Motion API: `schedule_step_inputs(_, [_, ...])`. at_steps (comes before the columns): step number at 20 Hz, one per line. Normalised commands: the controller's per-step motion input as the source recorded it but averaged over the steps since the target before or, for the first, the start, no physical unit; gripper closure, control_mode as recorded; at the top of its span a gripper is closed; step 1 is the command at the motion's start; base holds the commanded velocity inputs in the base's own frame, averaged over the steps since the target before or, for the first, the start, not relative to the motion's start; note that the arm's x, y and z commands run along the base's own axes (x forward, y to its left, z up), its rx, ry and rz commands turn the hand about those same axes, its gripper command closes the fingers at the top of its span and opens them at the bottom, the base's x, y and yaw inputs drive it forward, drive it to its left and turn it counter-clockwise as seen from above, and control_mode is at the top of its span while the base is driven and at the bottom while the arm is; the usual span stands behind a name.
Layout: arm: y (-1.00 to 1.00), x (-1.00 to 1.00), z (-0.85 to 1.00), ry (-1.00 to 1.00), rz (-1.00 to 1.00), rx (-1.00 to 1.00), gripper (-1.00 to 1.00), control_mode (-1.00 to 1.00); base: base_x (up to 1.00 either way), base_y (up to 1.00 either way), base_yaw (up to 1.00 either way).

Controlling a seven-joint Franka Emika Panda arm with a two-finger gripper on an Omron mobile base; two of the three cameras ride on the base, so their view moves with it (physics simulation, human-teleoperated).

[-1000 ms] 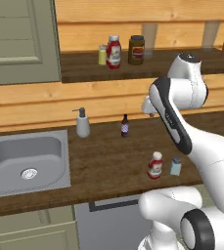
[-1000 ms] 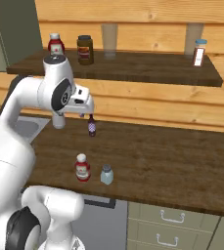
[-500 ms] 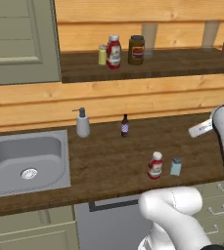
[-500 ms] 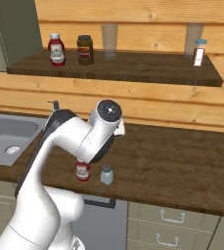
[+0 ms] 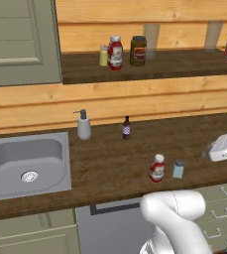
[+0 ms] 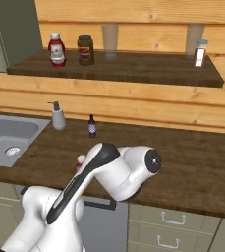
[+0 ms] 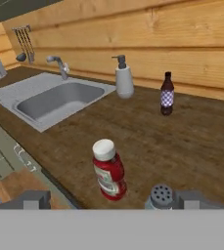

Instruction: Put the shaker and condiment bottle from the counter next to their counterparts in the cabinet.

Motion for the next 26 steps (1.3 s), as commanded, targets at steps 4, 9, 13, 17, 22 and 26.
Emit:
schedule_step_inputs(4, [-0.01,-0.01,-0.26,-0.13,0.00,0.00,-1.00,-1.00,0.00,0.00,0.00])
schedule_step_inputs(9, [0.00,0.00,-0.72,-0.12,0.02,0.03,-1.00,-1.00,0.00,0.00,0.00])
schedule_step_inputs(13, [0.00,0.00,-0.45,-0.03,0.08,0.08,-1.00,-1.00,0.00,0.00,0.00])
schedule_step_inputs(17, [0.00,0.00,-0.29,-0.01,0.11,0.09,-1.00,-1.00,0.00,0.00,0.00])
schedule_step_inputs(22, [0.00,0.06,-0.33,-0.02,0.08,0.08,-1.00,-1.00,0.00,0.00,0.00])
schedule_step_inputs(26, [0.00,0.21,-0.31,-0.01,0.03,0.06,-1.00,-1.00,0.00,0.00,0.00])
